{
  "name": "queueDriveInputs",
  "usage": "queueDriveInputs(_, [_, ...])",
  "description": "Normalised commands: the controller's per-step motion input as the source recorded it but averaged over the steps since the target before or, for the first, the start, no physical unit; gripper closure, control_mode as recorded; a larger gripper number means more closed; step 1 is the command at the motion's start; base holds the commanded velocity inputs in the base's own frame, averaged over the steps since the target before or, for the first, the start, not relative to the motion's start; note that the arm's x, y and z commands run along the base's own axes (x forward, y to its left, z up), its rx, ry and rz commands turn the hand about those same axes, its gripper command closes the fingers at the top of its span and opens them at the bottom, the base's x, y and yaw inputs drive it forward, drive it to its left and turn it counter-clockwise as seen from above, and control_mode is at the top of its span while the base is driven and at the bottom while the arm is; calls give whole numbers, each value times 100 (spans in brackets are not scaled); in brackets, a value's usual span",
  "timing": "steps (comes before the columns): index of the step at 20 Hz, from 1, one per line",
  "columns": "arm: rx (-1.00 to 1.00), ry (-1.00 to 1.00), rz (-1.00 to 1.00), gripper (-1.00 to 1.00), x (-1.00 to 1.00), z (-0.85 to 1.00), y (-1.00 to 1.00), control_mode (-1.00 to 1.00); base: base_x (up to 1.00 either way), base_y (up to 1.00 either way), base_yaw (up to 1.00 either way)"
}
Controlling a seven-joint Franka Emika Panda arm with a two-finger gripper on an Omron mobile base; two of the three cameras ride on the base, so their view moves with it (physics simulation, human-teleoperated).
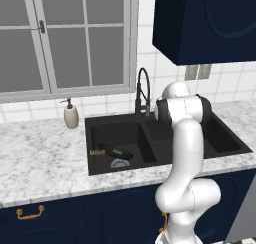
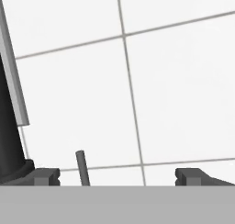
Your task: Pick the pan and sponge and place them into the sink. Then turn on the water.
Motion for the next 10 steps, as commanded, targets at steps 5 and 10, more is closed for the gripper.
queueDriveInputs(5, [0,0,0,-100,10,0,0,-100,0,0,0])
queueDriveInputs(10, [0,0,0,-100,12,0,0,-100,0,0,0])
